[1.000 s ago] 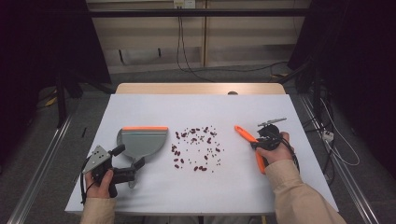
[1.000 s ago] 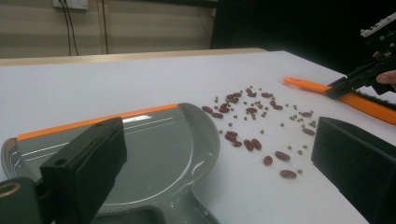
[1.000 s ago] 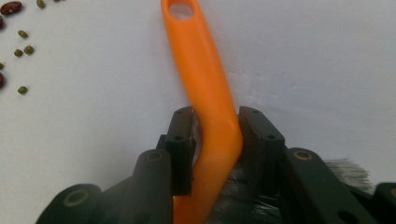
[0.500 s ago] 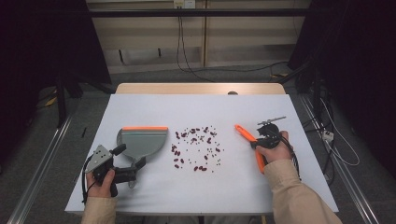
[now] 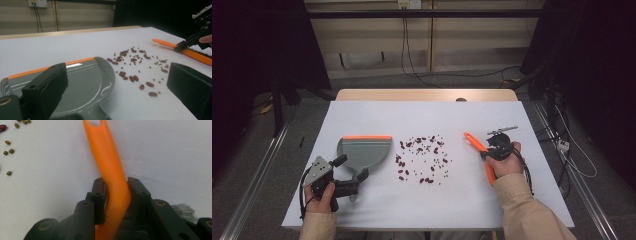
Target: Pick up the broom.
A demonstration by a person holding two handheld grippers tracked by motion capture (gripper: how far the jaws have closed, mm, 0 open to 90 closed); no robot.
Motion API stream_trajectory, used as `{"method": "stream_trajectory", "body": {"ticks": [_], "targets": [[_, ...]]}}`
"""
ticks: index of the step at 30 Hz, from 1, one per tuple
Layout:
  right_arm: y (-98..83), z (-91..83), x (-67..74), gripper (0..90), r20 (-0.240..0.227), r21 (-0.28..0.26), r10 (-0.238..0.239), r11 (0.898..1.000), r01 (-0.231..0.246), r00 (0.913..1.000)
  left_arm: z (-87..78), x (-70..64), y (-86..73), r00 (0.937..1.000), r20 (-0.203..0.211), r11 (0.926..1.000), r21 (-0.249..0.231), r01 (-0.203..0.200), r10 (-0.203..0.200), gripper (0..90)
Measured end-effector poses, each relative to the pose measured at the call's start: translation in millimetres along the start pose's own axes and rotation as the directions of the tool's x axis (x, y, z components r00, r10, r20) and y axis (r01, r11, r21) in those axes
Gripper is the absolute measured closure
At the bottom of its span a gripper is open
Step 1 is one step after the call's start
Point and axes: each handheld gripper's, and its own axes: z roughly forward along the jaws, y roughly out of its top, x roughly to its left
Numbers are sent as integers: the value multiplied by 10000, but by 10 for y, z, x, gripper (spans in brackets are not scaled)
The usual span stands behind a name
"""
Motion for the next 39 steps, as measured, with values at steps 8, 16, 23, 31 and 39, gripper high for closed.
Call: {"method": "stream_trajectory", "body": {"ticks": [8, 16, 23, 31, 39], "targets": [[-12, -187, -102, 696, -743, -1306, 487, 9897, -581, 9960, 12, 1, 17, 9999, -5, 9999, 53, -109, 109, 32], [-17, -453, -157, 705, -1774, -2983, 766, 9459, -1277, 9812, 8, -42, 138, 9996, 105, 9996, -50, -275, 276, 32], [-30, -584, -177, 709, -2479, -3829, 944, 9047, -1870, 9642, 59, -116, 251, 9982, 385, 9989, -40, -464, 465, 32], [17, -697, -110, 712, -2904, -4443, 730, 8728, -2020, 9541, 187, -266, 366, 9939, 779, 9969, 40, -790, 785, 32], [87, -744, -58, 711, -3397, -4728, 827, 8461, -2461, 9369, 381, -396, 431, 9898, 1218, 9968, 231, -767, 734, 32]]}}
